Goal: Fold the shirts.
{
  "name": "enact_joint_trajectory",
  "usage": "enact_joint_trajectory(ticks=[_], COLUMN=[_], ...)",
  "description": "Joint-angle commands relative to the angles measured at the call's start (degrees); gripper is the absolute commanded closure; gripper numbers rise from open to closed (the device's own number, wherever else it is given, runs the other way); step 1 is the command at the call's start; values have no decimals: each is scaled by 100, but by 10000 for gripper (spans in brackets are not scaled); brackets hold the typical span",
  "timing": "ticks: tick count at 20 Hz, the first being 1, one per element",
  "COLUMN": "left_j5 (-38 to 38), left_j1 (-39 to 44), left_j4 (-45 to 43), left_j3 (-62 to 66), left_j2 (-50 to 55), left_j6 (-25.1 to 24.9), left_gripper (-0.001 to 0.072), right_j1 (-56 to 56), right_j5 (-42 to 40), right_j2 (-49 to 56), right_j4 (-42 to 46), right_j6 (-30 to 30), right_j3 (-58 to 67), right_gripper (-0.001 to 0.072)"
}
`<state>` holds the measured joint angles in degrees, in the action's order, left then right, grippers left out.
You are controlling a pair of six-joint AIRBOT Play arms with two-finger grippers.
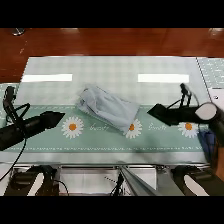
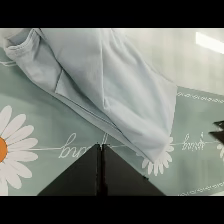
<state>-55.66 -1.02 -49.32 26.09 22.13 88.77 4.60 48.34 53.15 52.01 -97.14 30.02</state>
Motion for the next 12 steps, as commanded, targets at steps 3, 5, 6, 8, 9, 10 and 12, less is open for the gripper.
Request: enact_joint_trajectory(ticks=[3,5,6,8,9,10,12], left_j5=[133,195,195,197,197,197,197], left_j1=[-2,-2,-2,-2,-2,-2,-2], left_j4=[0,0,0,0,0,0,0], left_j3=[-2,-2,-2,-2,-2,-2,-2], left_j2=[2,2,2,2,2,2,2], left_j6=[0,0,0,-2,0,-2,0], left_gripper=[684,684,684,684,684,684,684], right_j1=[-44,-44,-44,46,210,398,778], right_j5=[-160,142,258,468,511,522,496], right_j2=[984,1652,1947,2465,2669,2826,3121], right_j4=[-2793,-2857,-2879,-2848,-2798,-2728,-2579], right_j6=[2026,2334,2413,2479,2481,2479,2380], right_j3=[-669,-295,-111,280,487,697,1137], right_gripper=[90,90,90,90,90,91,90])
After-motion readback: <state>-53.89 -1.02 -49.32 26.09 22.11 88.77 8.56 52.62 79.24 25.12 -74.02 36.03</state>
